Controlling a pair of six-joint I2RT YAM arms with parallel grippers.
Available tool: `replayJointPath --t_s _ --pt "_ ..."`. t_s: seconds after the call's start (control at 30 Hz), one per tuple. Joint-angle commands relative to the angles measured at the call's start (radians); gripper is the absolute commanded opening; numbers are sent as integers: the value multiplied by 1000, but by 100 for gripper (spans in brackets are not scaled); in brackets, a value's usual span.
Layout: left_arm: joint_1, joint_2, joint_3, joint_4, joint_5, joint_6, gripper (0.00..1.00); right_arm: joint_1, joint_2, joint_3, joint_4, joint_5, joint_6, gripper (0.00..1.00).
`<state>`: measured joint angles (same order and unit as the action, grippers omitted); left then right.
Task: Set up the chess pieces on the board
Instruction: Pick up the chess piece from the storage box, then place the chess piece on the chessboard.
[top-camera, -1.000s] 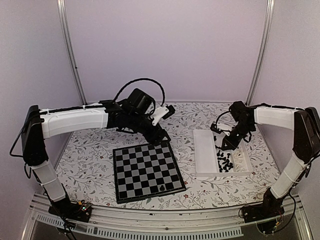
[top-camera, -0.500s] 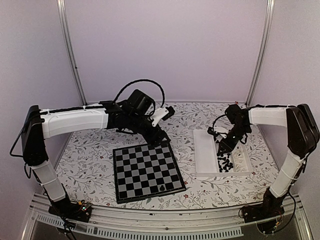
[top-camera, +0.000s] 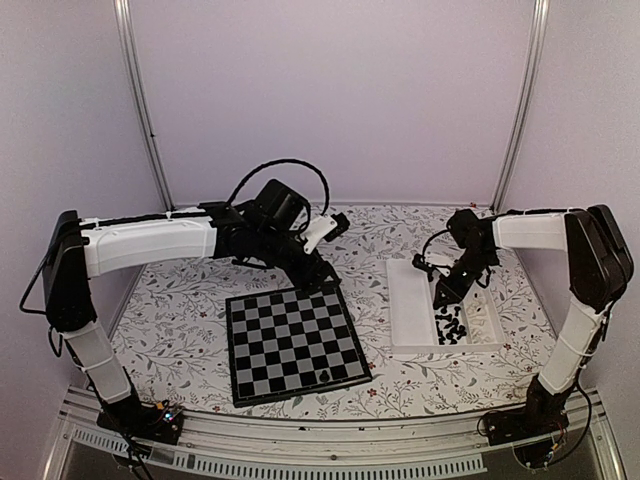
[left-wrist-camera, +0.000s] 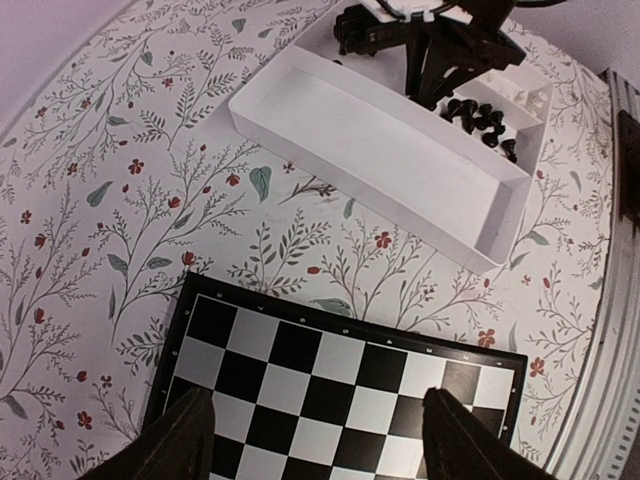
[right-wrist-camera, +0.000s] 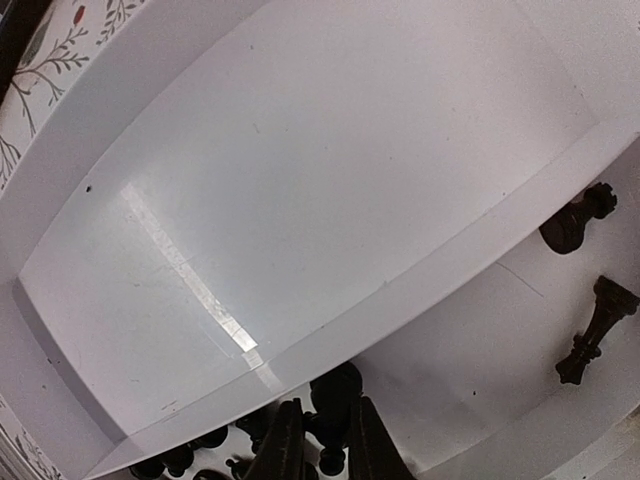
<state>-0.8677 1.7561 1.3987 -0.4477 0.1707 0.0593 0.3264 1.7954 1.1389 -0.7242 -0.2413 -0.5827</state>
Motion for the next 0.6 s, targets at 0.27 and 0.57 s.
replayJointPath --t_s 0.27,0.57 --pt "40 -53 -29 7 -16 22 73 22 -141 33 -69 53 6 10" --pt "154 -103 -96 89 -20 27 73 225 -203 130 -211 -181 -70 10"
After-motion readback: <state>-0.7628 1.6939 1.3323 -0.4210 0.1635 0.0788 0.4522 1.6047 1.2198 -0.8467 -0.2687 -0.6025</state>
